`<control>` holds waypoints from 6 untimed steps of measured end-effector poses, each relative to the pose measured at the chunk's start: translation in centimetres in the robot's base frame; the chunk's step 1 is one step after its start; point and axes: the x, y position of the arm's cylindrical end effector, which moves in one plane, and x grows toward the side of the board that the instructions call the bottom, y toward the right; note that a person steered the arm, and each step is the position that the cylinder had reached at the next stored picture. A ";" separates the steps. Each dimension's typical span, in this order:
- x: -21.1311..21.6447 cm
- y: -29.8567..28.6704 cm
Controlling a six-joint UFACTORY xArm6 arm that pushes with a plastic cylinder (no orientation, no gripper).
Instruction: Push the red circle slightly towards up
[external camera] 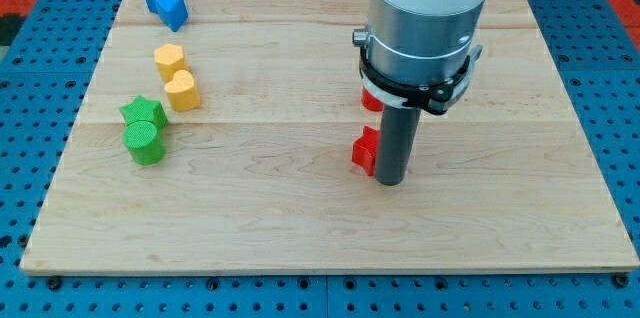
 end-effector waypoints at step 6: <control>-10.7 -0.4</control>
